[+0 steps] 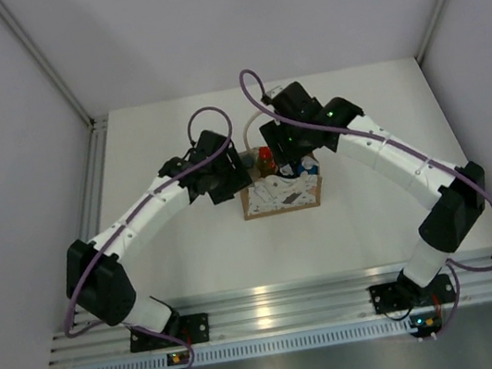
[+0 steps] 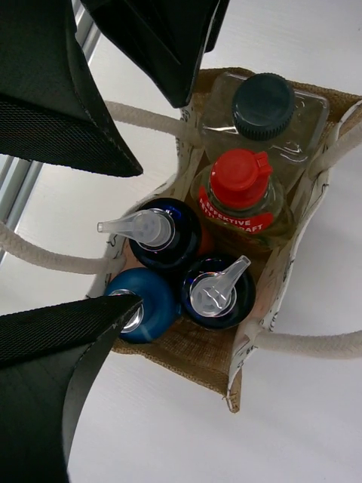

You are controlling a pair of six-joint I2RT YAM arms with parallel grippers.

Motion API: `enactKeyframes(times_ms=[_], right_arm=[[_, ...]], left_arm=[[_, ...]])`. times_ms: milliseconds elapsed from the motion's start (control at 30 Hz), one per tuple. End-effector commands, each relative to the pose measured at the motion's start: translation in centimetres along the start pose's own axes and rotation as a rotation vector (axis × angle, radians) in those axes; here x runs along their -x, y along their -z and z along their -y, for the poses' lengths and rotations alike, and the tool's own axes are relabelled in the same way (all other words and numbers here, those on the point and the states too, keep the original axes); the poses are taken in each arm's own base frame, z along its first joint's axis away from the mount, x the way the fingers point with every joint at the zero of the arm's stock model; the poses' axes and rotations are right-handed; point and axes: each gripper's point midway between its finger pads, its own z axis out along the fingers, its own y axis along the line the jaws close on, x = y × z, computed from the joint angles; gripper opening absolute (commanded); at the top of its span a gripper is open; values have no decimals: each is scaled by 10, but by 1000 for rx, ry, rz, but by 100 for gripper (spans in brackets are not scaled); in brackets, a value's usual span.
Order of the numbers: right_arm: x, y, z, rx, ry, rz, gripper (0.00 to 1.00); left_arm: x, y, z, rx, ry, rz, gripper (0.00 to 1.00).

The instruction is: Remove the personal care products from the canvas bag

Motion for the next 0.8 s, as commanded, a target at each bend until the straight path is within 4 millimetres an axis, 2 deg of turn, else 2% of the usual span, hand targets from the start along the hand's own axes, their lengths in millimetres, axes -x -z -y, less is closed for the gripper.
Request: enactKeyframes(times_ms=[0, 100, 233, 400, 533, 633, 667, 767], right_arm=[[27, 13, -10, 21, 5, 101, 61], [28, 16, -11, 28, -3, 108, 61], [28, 15, -12, 34, -3, 105, 61], [26, 13, -13, 36, -5, 97, 62], [24, 9, -15, 48, 6, 94, 61], [22, 7, -17, 58, 11, 84, 58], [22, 7, -17, 58, 9, 86, 58], [18, 5, -19, 55, 20, 77, 58]], left_arm=[[26, 30, 23, -80, -3, 109, 68], [34, 41, 28, -102, 3, 141, 69], [33, 40, 26, -97, 4, 142, 69], [18, 20, 9, -37, 17, 96, 68], [1, -3, -13, 40, 15, 45, 67], [-4, -5, -14, 37, 11, 24, 66], [-3, -2, -12, 25, 14, 29, 61], [-1, 4, -9, 12, 12, 39, 58]])
